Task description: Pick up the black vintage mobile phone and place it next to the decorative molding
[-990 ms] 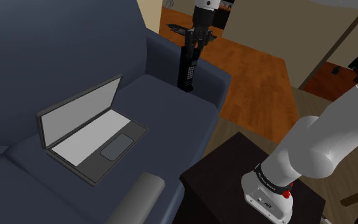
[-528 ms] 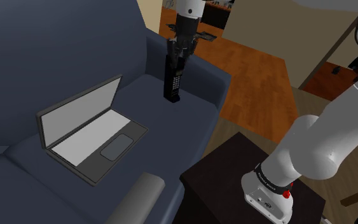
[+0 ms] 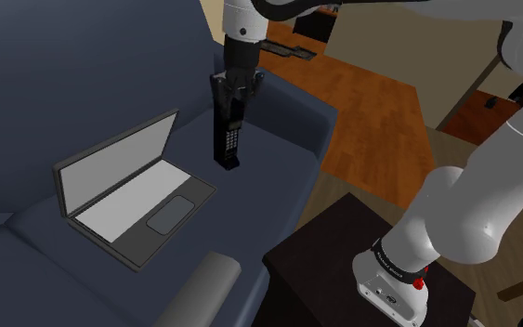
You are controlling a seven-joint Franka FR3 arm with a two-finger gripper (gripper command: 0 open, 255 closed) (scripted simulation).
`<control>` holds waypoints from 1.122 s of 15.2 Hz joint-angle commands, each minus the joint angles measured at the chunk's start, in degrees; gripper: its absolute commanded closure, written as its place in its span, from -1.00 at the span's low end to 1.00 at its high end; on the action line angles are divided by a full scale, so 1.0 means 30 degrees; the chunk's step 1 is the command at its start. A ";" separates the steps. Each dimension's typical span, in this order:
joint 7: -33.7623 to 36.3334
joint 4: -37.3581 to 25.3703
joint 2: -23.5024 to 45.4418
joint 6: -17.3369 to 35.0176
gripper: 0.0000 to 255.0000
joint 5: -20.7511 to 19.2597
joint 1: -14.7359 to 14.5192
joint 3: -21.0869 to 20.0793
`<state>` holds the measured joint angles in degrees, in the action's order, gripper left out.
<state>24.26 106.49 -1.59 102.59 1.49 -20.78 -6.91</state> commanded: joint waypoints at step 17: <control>0.7503 -0.6609 0.7534 0.0904 1.00 -0.1709 -0.4442 -0.2882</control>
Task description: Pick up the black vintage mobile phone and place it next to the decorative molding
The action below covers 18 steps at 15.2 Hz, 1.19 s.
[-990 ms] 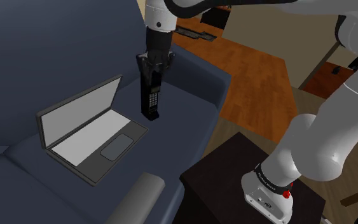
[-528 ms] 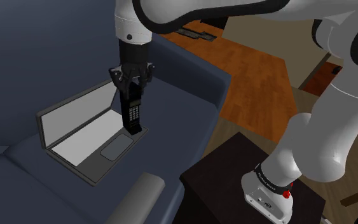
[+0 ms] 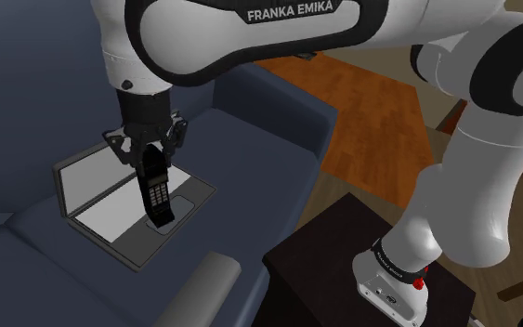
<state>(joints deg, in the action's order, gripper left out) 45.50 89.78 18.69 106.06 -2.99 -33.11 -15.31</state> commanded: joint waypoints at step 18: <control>0.3455 -0.8858 0.8172 -0.0748 1.00 -0.1907 -0.3951 -0.0126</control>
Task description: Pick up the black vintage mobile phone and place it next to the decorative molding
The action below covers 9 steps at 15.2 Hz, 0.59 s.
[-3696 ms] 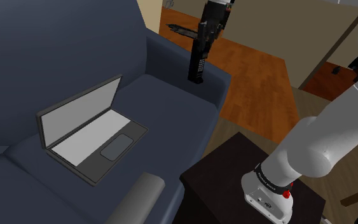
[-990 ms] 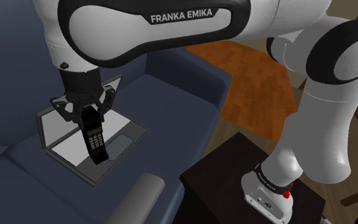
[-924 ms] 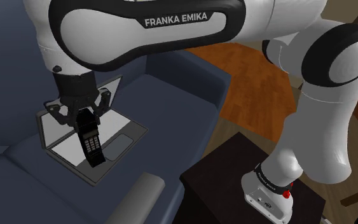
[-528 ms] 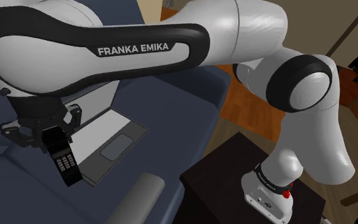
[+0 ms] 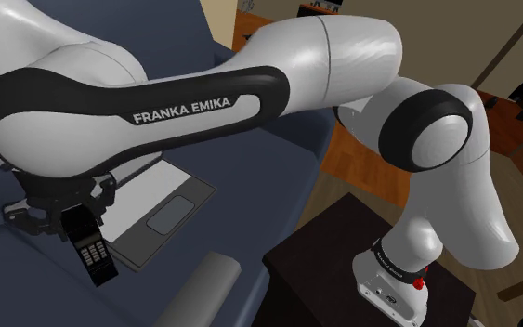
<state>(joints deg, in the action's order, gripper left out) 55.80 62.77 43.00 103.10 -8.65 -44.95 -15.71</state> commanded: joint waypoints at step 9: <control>0.0094 0.1621 0.0577 0.2201 1.00 -0.0153 0.0091 0.0104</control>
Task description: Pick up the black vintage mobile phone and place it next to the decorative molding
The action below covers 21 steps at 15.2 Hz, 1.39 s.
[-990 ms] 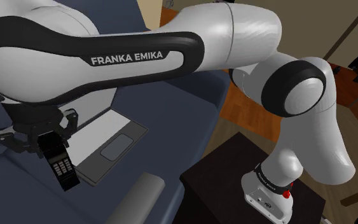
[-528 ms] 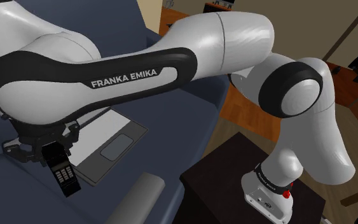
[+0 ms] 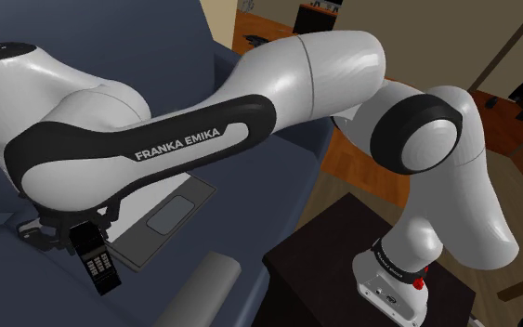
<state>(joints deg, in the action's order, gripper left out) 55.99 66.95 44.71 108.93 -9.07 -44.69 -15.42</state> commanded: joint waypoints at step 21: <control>-0.0093 -0.1332 -0.0366 -0.1653 -1.00 0.0107 -0.0071 -0.0067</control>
<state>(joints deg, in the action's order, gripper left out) 55.68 63.09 43.74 104.29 -8.77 -44.87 -15.59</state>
